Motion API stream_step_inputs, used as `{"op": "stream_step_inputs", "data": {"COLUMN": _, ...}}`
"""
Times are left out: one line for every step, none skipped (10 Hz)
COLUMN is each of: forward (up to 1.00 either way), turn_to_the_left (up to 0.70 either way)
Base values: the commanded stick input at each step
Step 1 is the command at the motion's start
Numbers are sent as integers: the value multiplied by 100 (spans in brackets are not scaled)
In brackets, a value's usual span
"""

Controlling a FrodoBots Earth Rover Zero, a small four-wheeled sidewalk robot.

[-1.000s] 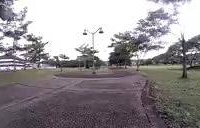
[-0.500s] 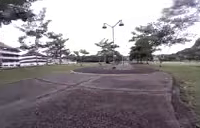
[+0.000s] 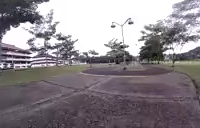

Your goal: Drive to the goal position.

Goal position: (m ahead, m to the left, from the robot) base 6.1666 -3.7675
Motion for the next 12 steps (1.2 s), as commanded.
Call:
{"op": "stream_step_inputs", "data": {"forward": 70, "turn_to_the_left": 0}}
{"op": "stream_step_inputs", "data": {"forward": 70, "turn_to_the_left": 0}}
{"op": "stream_step_inputs", "data": {"forward": 70, "turn_to_the_left": 0}}
{"op": "stream_step_inputs", "data": {"forward": 70, "turn_to_the_left": 0}}
{"op": "stream_step_inputs", "data": {"forward": 70, "turn_to_the_left": 0}}
{"op": "stream_step_inputs", "data": {"forward": 70, "turn_to_the_left": 0}}
{"op": "stream_step_inputs", "data": {"forward": 70, "turn_to_the_left": -10}}
{"op": "stream_step_inputs", "data": {"forward": 70, "turn_to_the_left": -35}}
{"op": "stream_step_inputs", "data": {"forward": 70, "turn_to_the_left": -35}}
{"op": "stream_step_inputs", "data": {"forward": 70, "turn_to_the_left": -7}}
{"op": "stream_step_inputs", "data": {"forward": 70, "turn_to_the_left": 0}}
{"op": "stream_step_inputs", "data": {"forward": 70, "turn_to_the_left": 0}}
